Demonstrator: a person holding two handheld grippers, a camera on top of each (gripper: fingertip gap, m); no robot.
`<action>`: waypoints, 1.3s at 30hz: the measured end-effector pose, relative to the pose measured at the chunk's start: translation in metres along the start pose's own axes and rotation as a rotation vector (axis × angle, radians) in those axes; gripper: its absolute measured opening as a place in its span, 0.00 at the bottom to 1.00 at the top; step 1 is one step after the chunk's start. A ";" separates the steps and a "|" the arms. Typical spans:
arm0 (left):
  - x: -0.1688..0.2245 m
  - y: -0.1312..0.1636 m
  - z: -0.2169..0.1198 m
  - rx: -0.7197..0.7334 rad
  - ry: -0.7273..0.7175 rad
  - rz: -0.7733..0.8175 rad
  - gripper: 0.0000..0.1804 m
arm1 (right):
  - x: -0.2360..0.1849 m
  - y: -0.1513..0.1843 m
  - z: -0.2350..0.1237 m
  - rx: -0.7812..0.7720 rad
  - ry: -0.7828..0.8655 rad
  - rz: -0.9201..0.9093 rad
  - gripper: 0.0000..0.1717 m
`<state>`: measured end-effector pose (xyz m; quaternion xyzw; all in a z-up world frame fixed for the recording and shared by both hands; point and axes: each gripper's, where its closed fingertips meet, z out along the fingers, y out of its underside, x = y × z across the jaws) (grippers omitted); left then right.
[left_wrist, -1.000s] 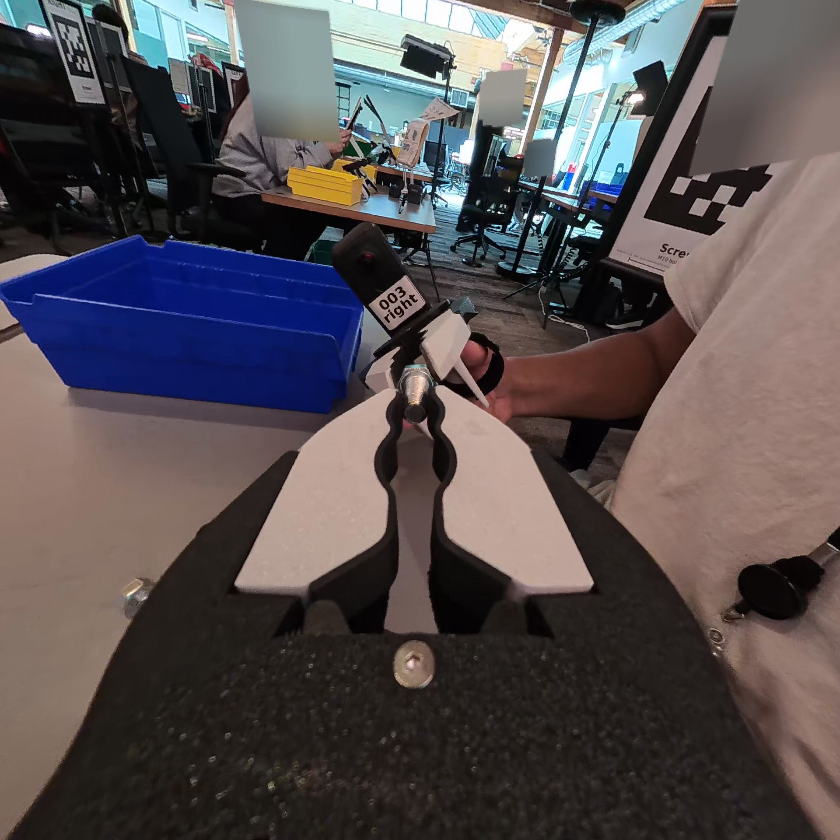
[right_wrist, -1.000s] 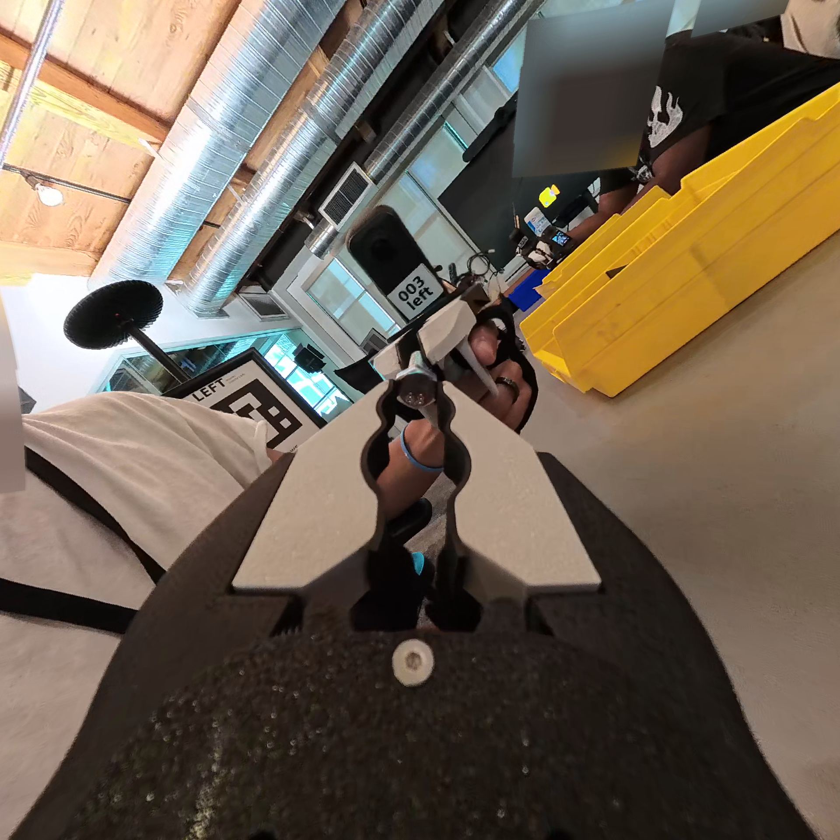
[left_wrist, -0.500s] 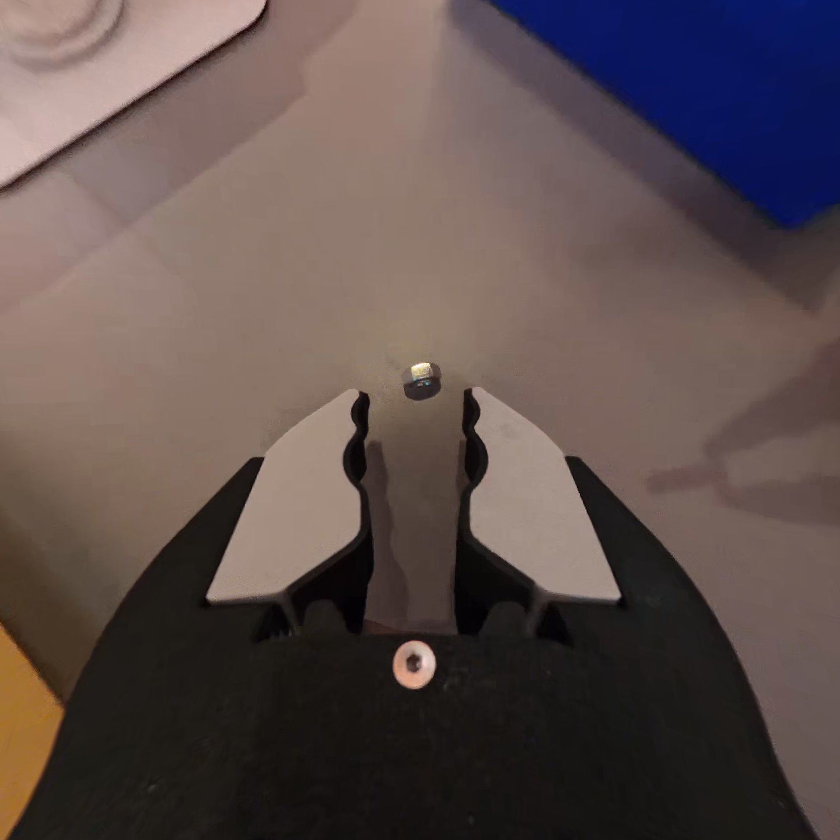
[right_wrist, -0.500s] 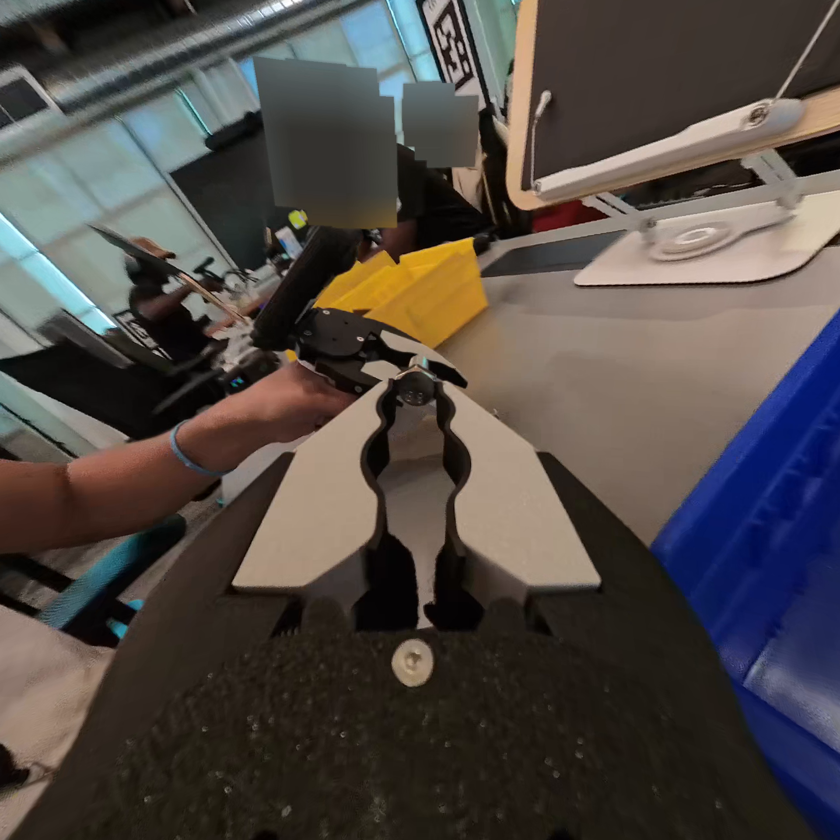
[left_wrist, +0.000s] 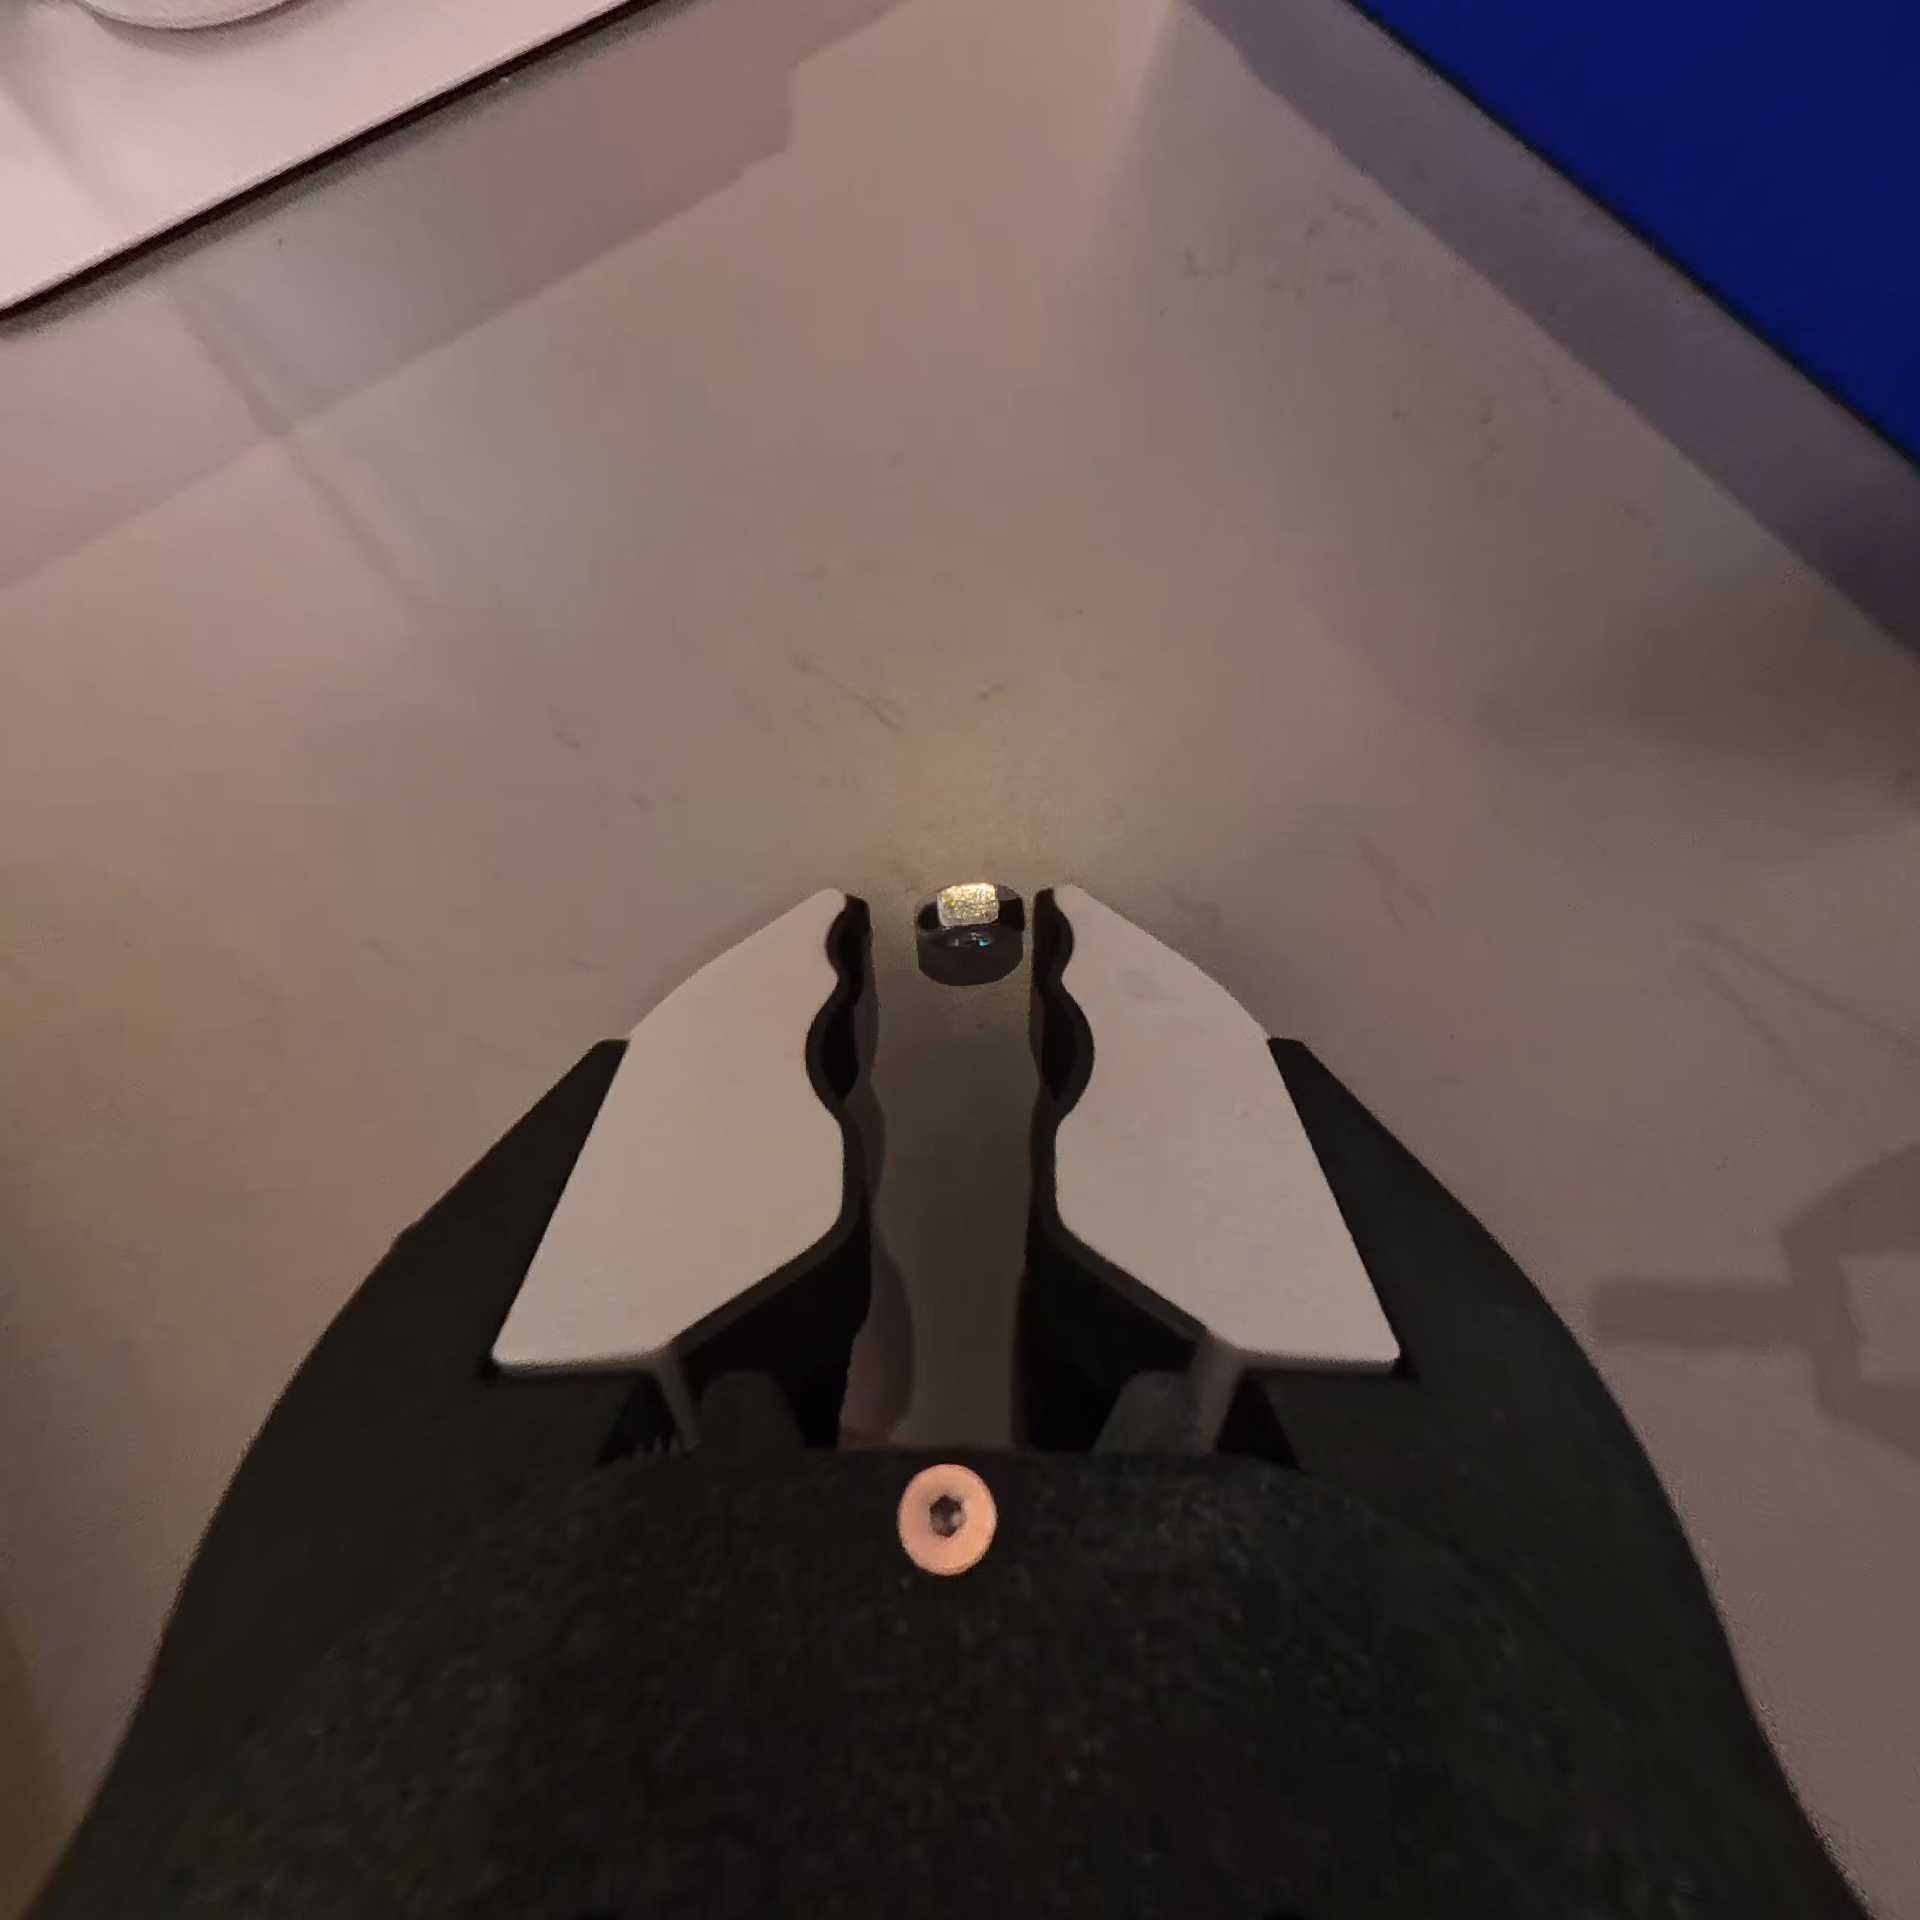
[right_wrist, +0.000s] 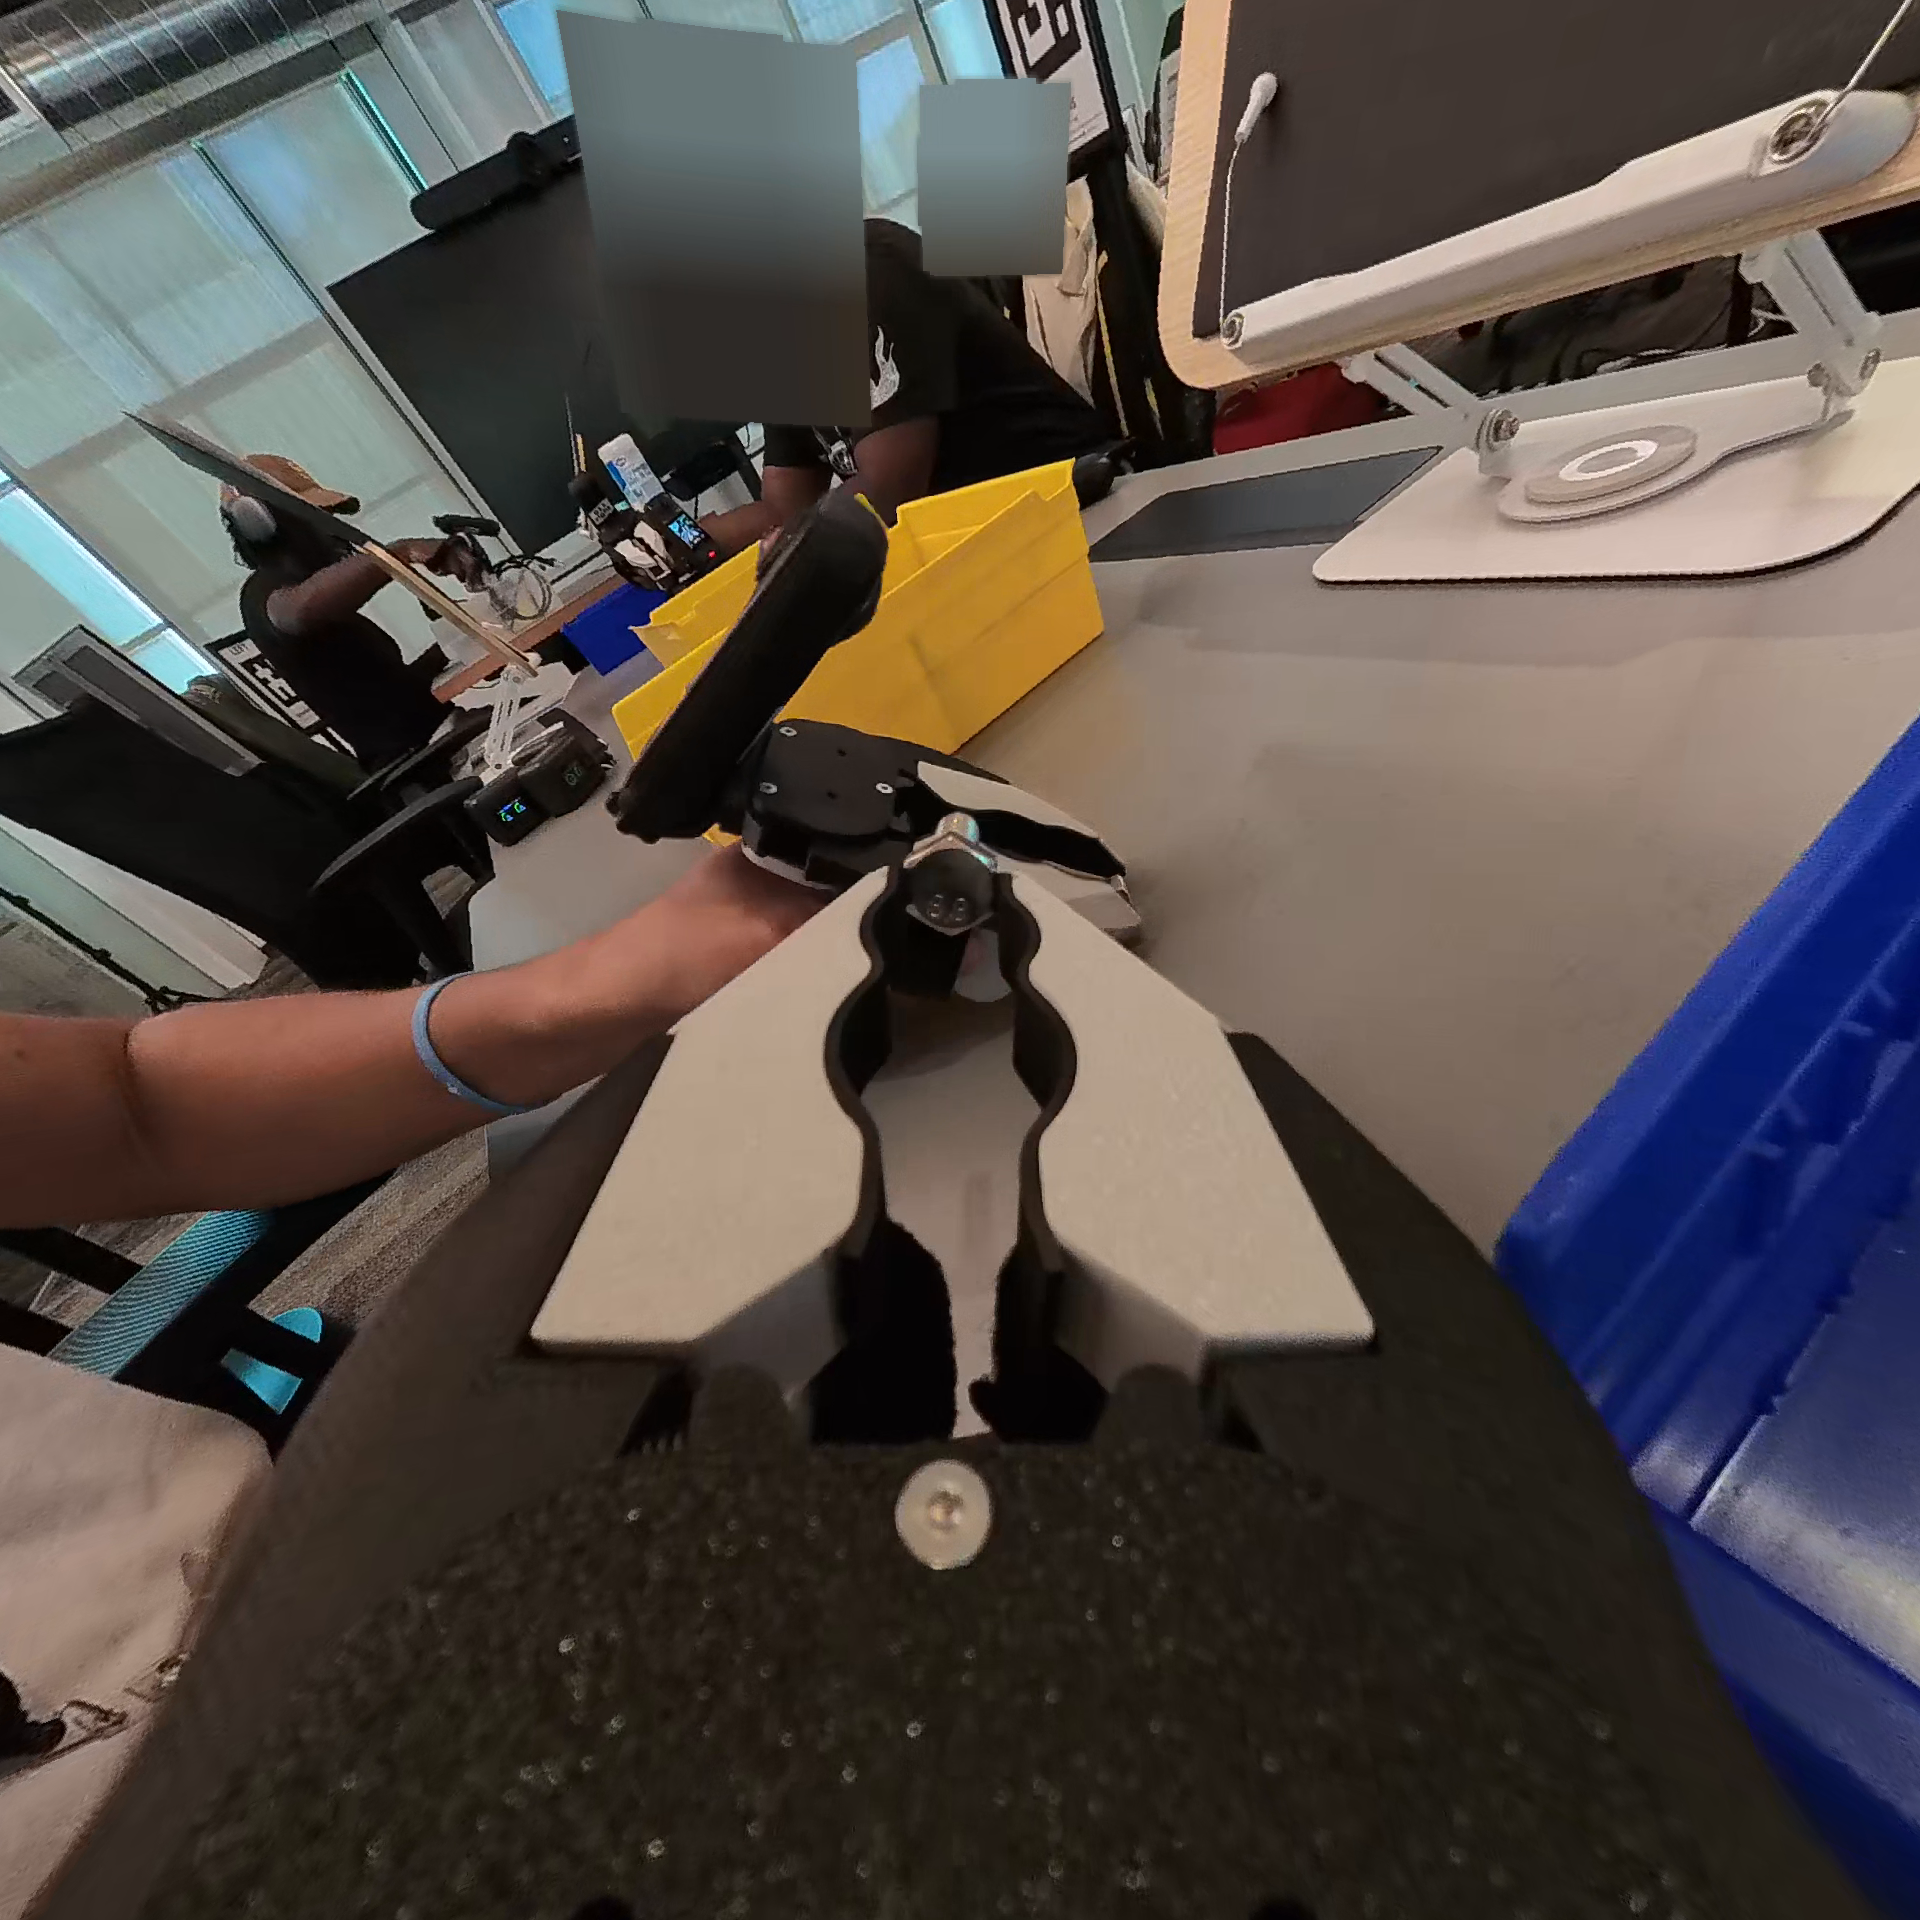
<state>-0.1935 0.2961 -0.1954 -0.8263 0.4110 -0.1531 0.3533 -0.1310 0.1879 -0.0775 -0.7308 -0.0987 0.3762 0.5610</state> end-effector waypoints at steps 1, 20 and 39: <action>0.000 -0.001 0.000 0.008 -0.002 0.008 0.14 | 0.000 0.001 0.000 -0.003 0.001 0.000 0.10; 0.097 -0.018 -0.186 0.297 1.225 0.226 0.10 | -0.092 0.009 -0.001 -0.178 -0.383 -0.400 0.10; 0.099 -0.010 -0.202 0.201 1.213 0.395 0.11 | -0.110 0.012 0.014 -0.216 -0.522 -0.336 0.10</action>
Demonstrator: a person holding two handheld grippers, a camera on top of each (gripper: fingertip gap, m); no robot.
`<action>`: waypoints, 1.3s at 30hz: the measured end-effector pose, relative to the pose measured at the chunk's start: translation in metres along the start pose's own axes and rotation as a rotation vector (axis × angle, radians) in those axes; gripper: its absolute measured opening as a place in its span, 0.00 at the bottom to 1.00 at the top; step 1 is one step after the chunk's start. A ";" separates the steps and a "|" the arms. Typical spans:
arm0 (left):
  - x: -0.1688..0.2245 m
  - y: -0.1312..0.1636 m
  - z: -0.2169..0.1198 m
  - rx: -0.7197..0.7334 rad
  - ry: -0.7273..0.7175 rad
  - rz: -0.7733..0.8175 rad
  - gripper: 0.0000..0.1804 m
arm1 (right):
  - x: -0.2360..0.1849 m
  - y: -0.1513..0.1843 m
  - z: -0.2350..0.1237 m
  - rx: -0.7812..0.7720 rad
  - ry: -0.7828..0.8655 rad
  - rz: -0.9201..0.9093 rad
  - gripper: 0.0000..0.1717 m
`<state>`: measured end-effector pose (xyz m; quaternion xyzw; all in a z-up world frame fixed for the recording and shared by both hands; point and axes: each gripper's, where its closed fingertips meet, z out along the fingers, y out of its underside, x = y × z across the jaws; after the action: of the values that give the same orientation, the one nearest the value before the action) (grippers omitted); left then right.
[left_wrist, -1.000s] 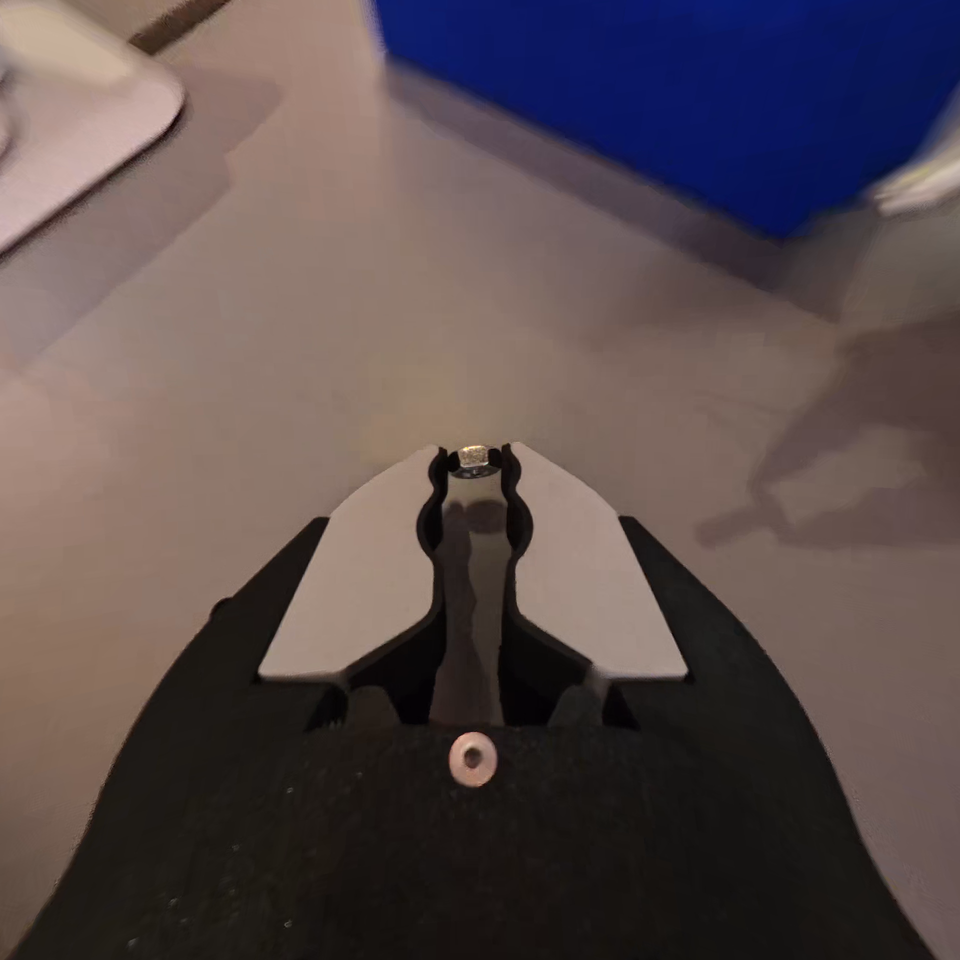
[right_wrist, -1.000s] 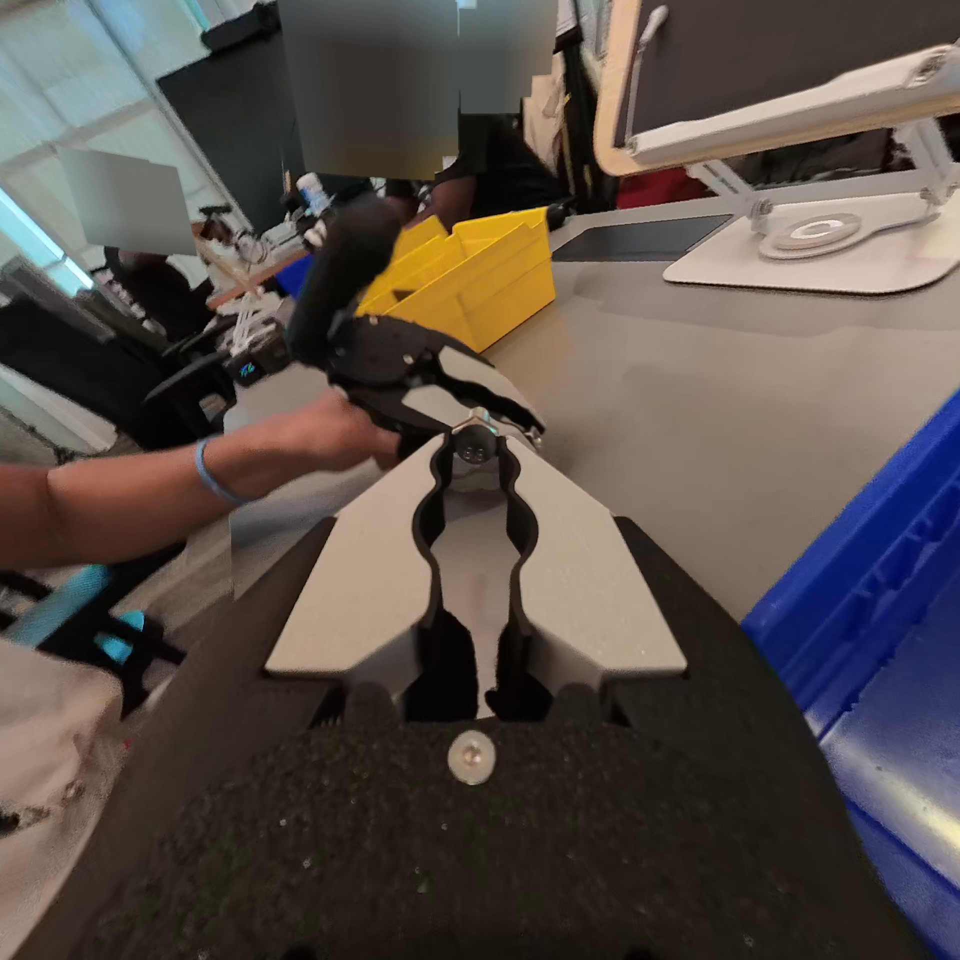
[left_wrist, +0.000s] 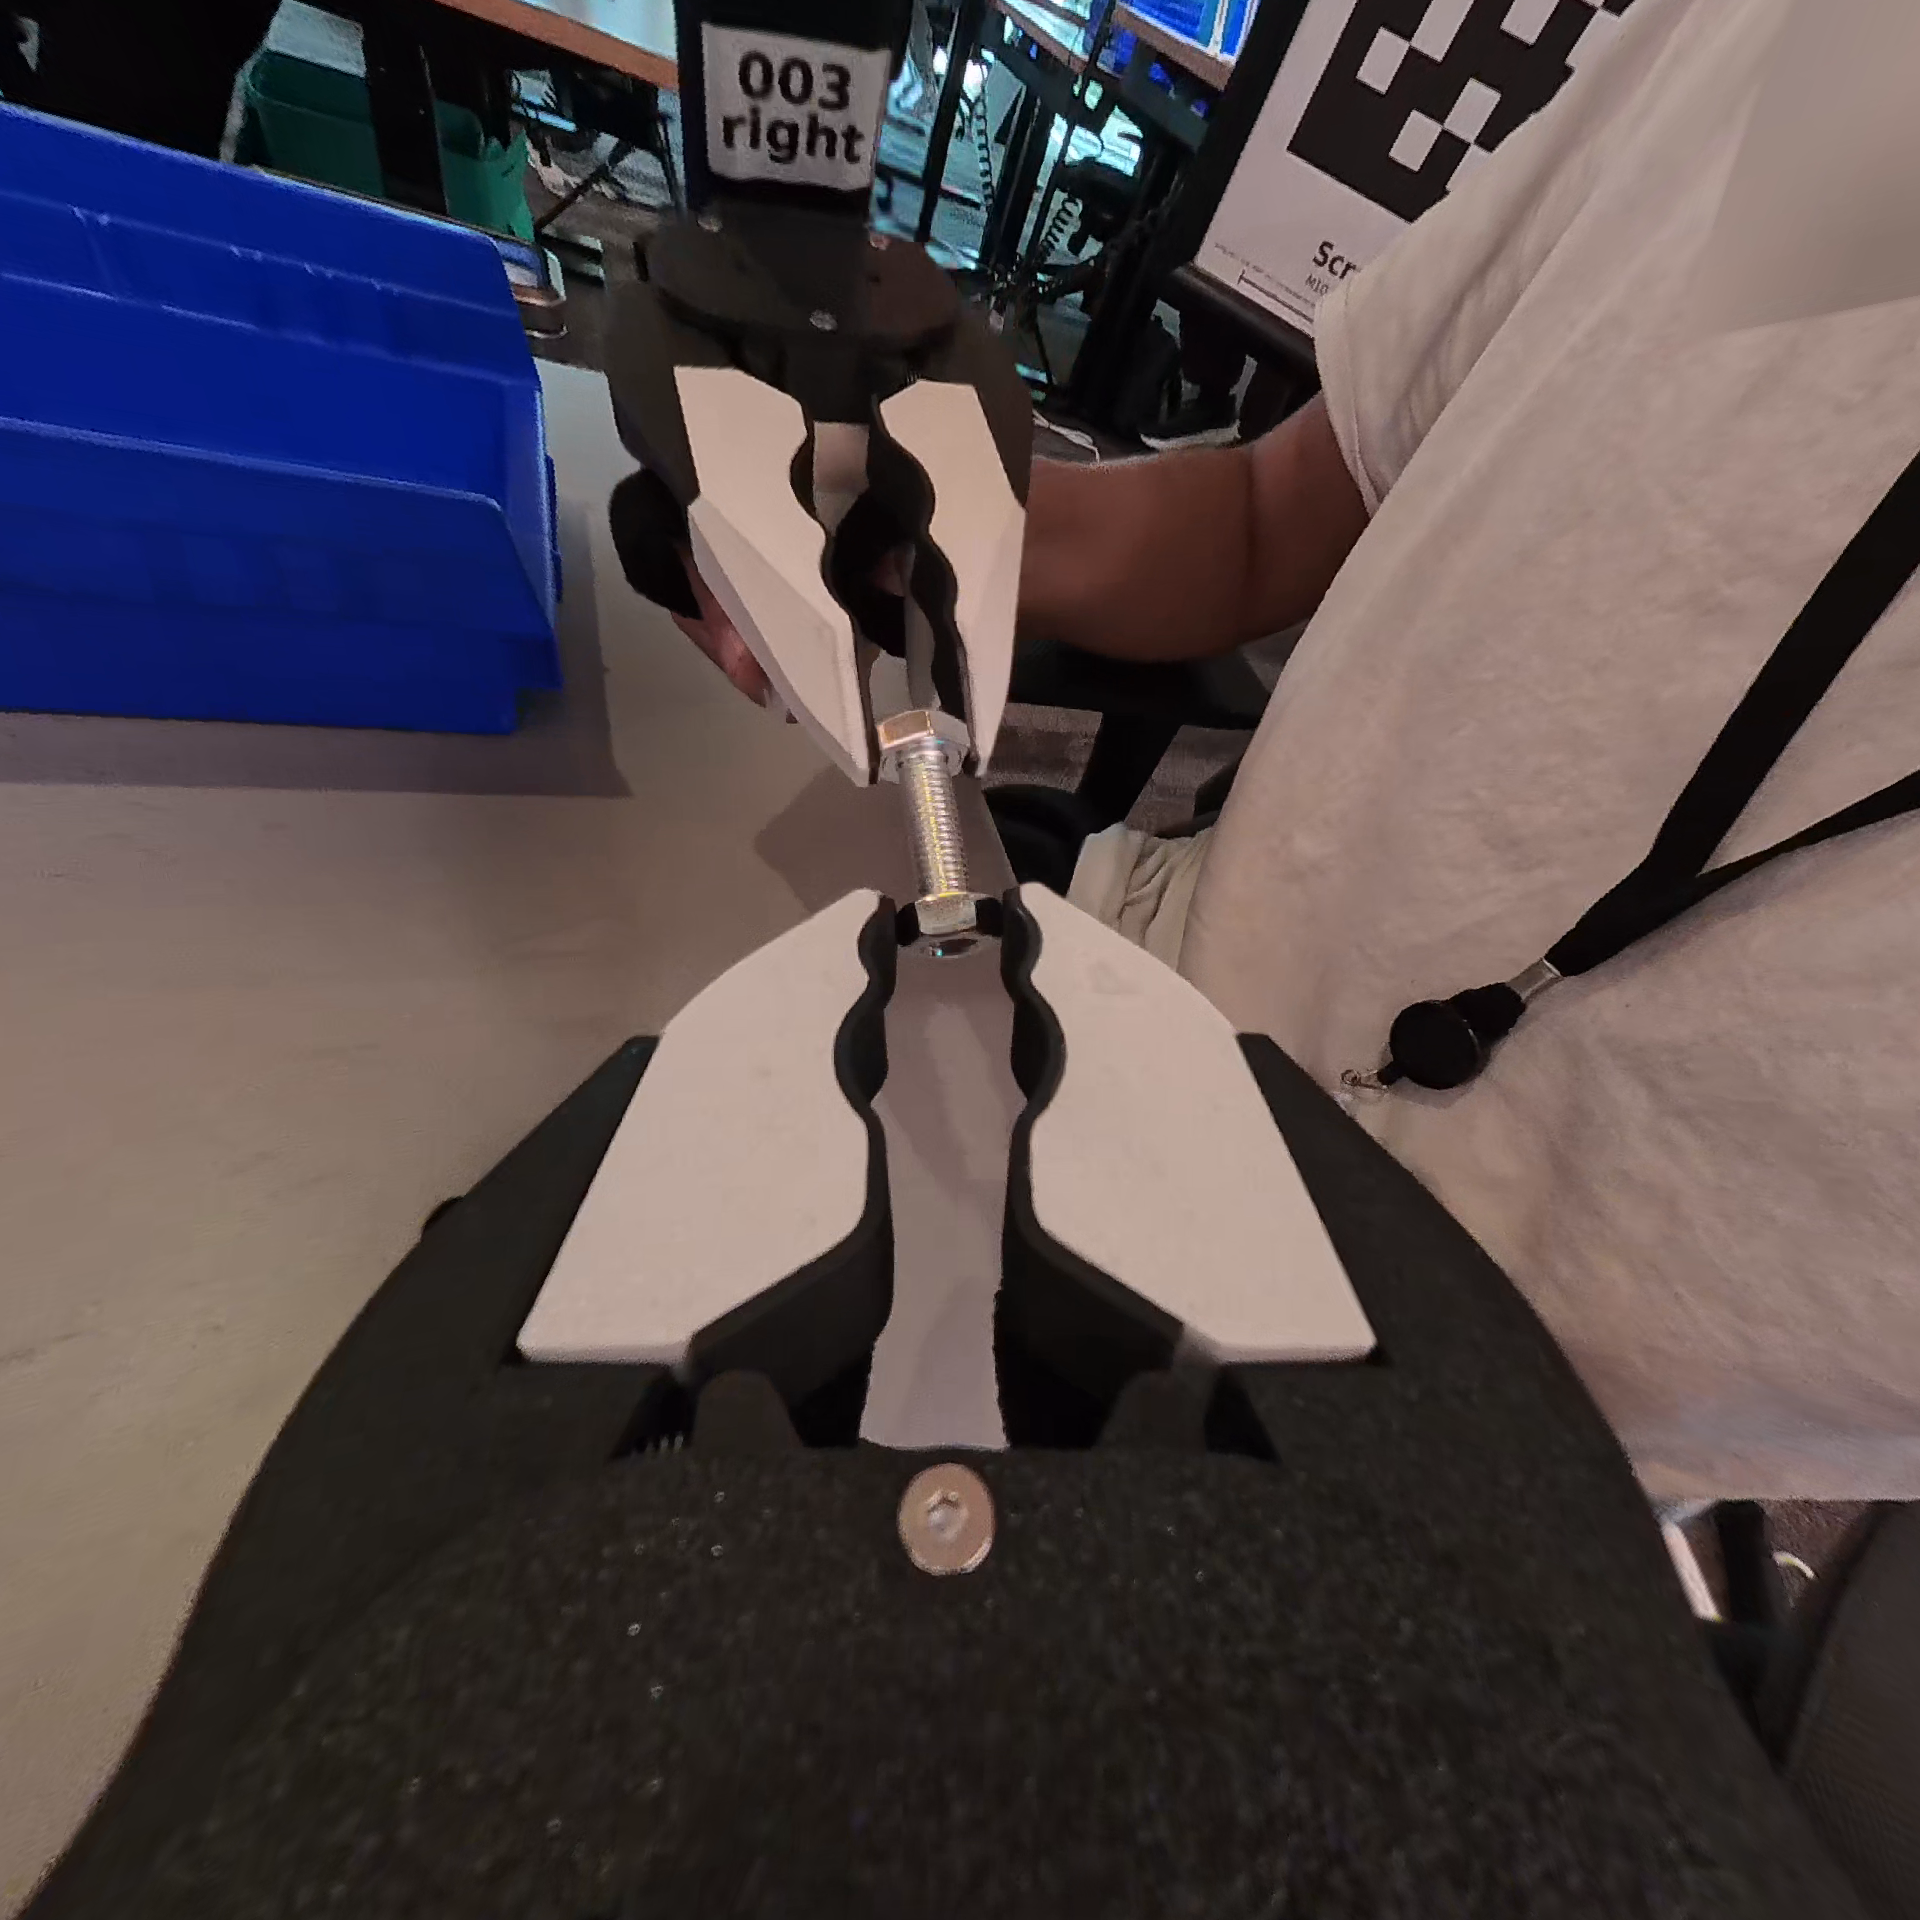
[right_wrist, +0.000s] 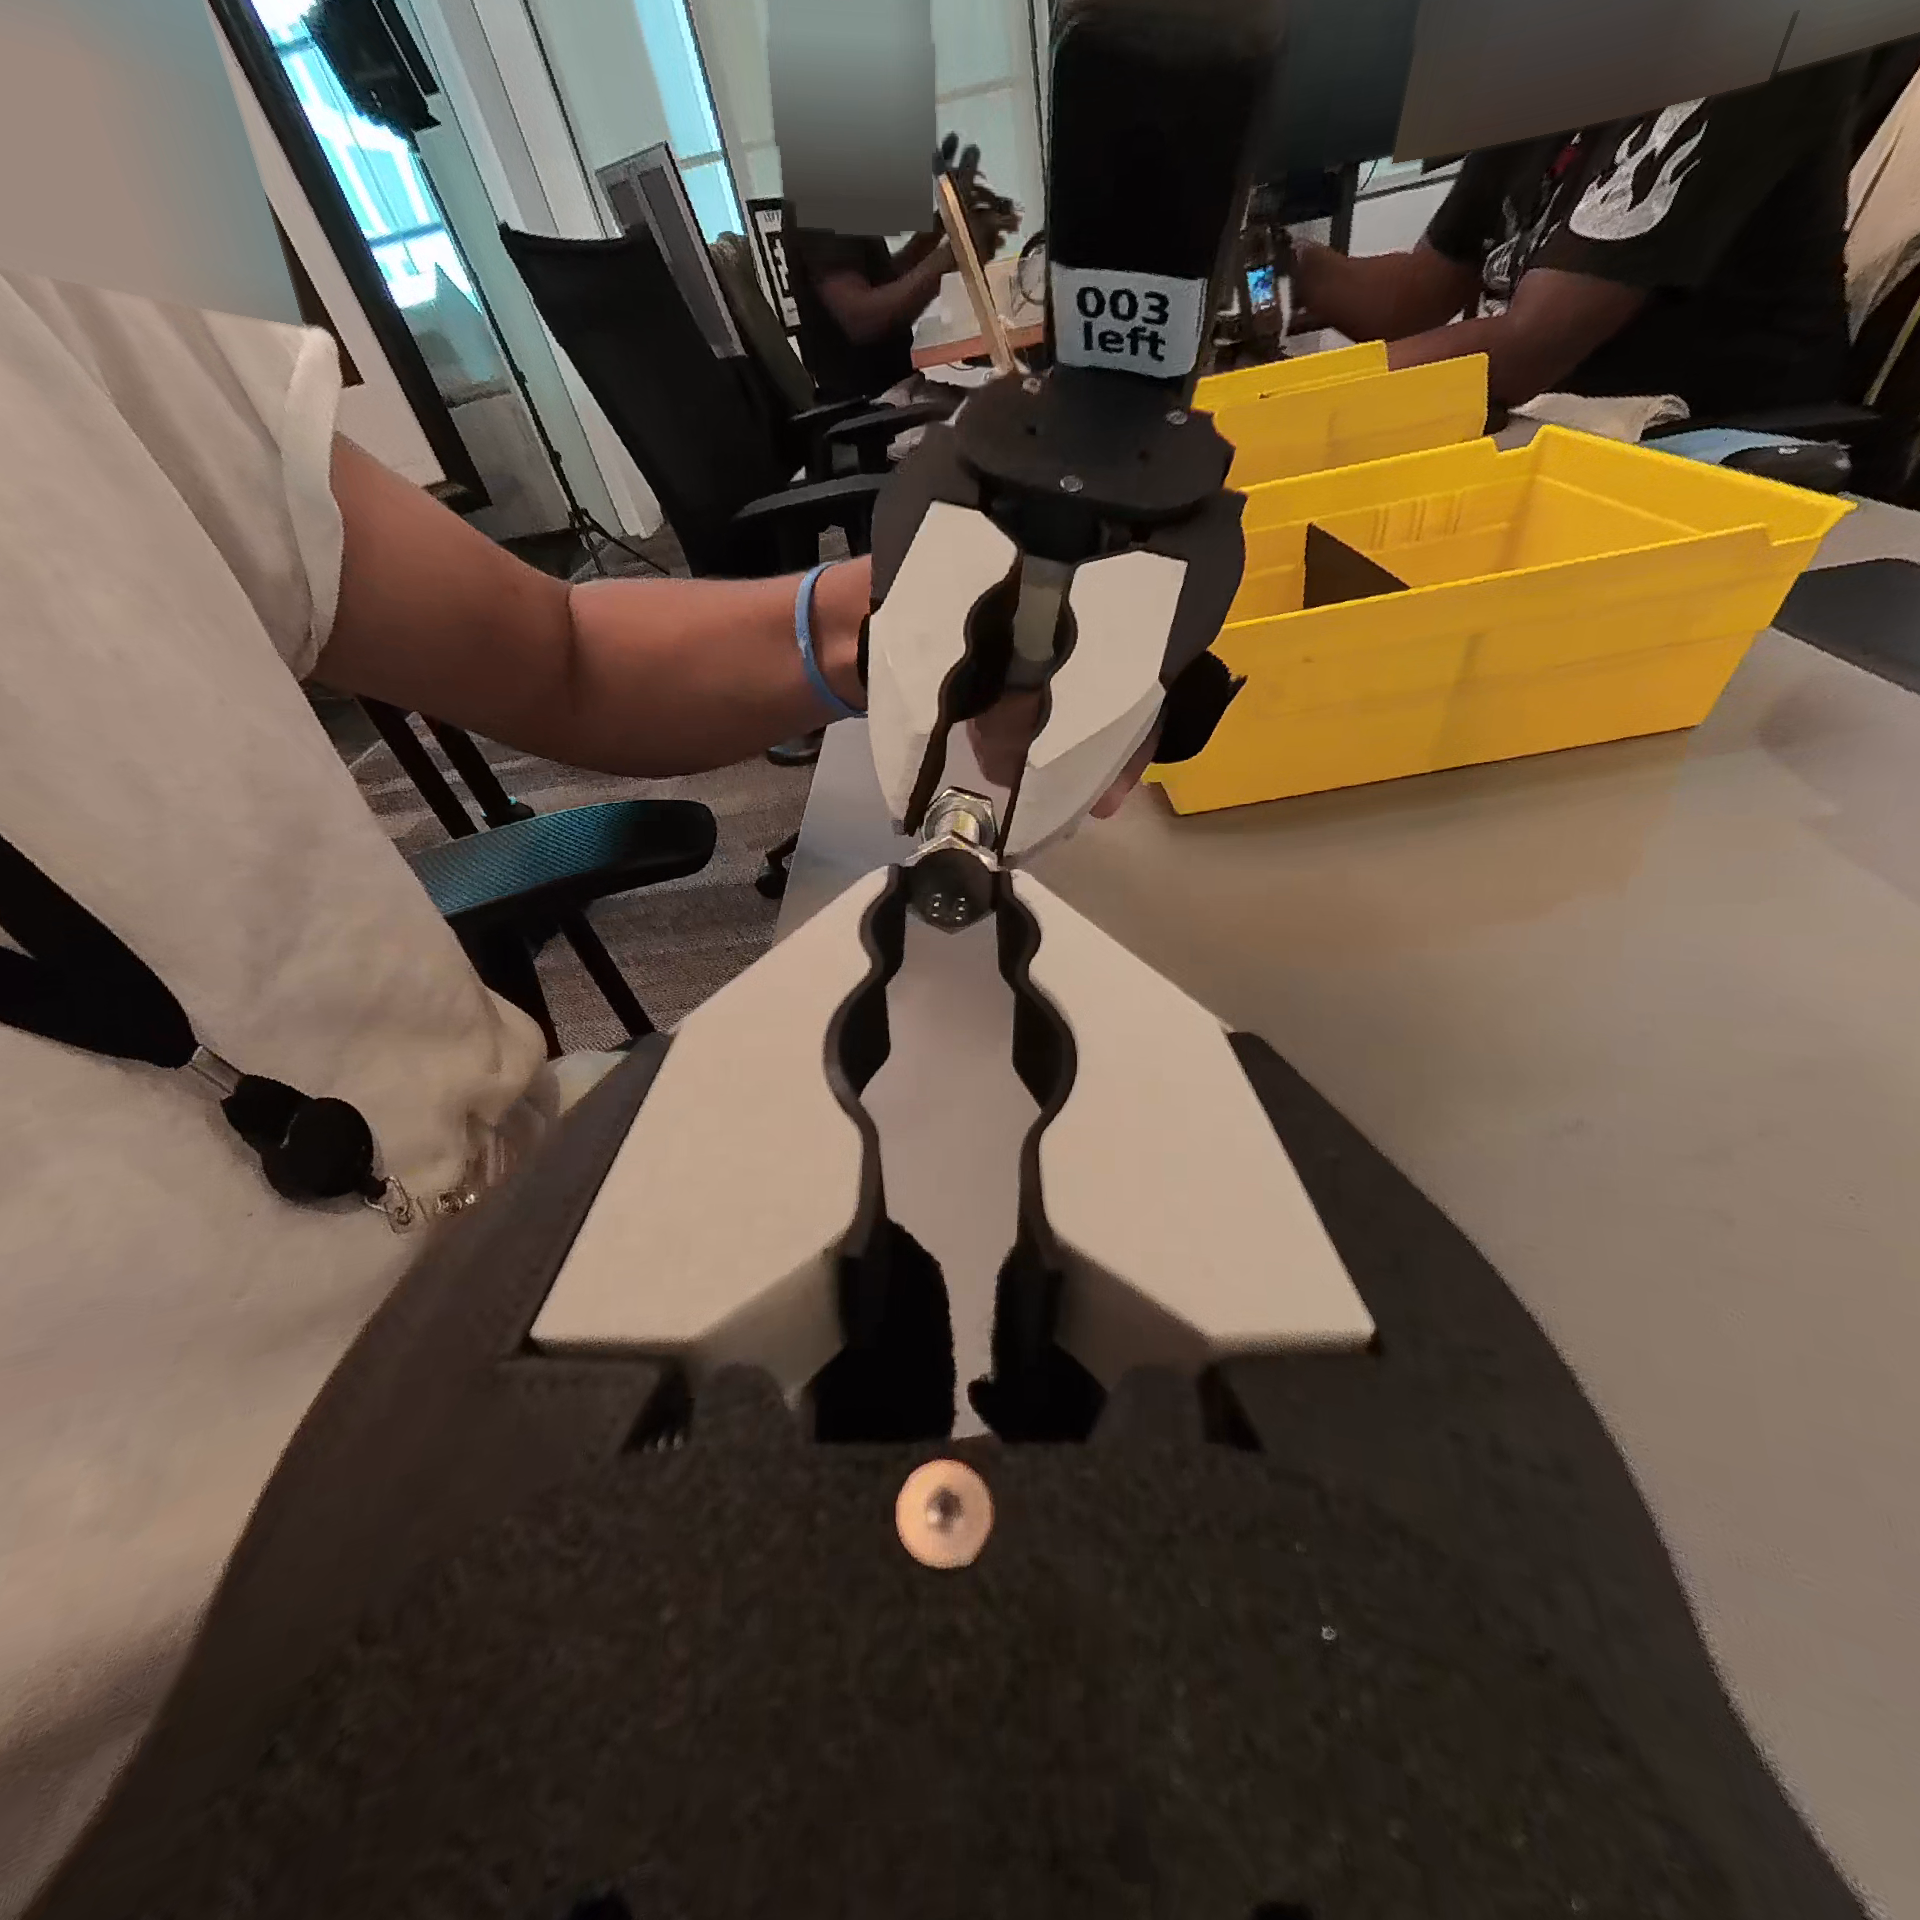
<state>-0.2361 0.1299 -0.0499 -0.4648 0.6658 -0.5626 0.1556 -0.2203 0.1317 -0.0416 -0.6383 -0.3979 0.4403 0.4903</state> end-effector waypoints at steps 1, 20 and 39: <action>0.000 0.001 0.000 -0.014 0.006 -0.005 0.10 | 0.000 0.001 0.000 0.000 0.000 0.003 0.10; -0.039 0.004 -0.015 -0.636 -0.659 0.806 0.10 | 0.030 0.009 0.002 0.247 -0.002 0.566 0.10; -0.028 -0.031 -0.028 -0.671 -1.040 1.310 0.17 | 0.025 -0.005 -0.014 0.490 -0.159 0.883 0.10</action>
<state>-0.2285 0.1713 -0.0217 -0.2088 0.7719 0.1440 0.5829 -0.2001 0.1522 -0.0389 -0.5766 -0.0114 0.7329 0.3609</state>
